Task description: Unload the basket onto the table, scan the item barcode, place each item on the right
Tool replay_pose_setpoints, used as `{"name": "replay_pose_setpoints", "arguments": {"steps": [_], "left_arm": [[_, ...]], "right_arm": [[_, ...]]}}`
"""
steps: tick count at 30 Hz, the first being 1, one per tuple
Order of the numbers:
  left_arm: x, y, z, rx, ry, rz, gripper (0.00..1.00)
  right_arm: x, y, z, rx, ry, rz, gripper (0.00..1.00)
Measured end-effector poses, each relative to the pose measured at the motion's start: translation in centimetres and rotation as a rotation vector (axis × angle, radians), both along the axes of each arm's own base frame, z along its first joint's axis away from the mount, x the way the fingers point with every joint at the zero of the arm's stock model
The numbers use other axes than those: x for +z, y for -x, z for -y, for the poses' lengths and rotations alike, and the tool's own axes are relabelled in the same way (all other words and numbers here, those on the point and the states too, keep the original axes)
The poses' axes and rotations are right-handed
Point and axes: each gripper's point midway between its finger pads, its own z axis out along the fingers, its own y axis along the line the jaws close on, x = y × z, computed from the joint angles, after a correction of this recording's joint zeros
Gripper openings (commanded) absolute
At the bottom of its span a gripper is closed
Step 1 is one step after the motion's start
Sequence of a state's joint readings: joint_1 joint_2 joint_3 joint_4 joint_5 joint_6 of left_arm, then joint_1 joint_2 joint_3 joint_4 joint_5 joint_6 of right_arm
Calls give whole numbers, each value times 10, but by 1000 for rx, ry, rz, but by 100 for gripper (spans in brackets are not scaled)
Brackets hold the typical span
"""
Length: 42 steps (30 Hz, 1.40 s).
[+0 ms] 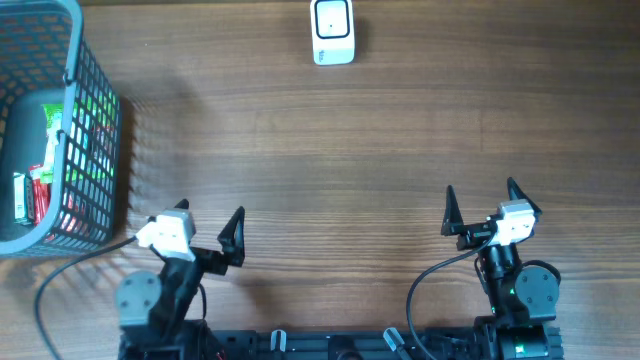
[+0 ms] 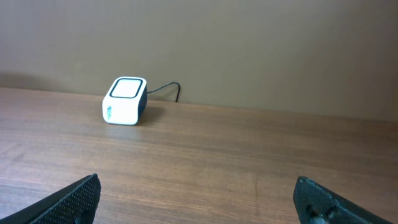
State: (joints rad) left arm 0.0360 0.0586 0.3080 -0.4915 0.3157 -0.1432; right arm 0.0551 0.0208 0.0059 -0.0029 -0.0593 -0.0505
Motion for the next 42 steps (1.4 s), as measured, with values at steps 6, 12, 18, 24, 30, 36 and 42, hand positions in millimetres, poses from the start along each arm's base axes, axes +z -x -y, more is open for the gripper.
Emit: {"name": "replay_pose_setpoints", "arguments": {"steps": [6, 12, 18, 24, 30, 36, 42], "left_arm": [[102, 38, 9, -36, 56, -210, 100], [185, -6, 8, -32, 79, -550, 100], [190, -105, 0, 3, 96, -584, 97], [169, -117, -99, 489, 150, -641, 100], [166, -73, -213, 960, 151, -644, 100], [139, -39, -293, 1243, 128, -747, 100], [72, -35, -332, 1253, 91, -1018, 100]], "right_arm": [[0, 0, 0, 0, 0, 1, 100], [0, 0, 0, 0, 0, -1, 100], [0, 0, 0, 0, 0, 0, 100], [0, 0, 0, 0, 0, 0, 100], [0, 0, 0, 0, 0, 0, 100], [0, 0, 0, 0, 0, 0, 100], [0, 0, 0, 0, 0, 0, 100]]}}
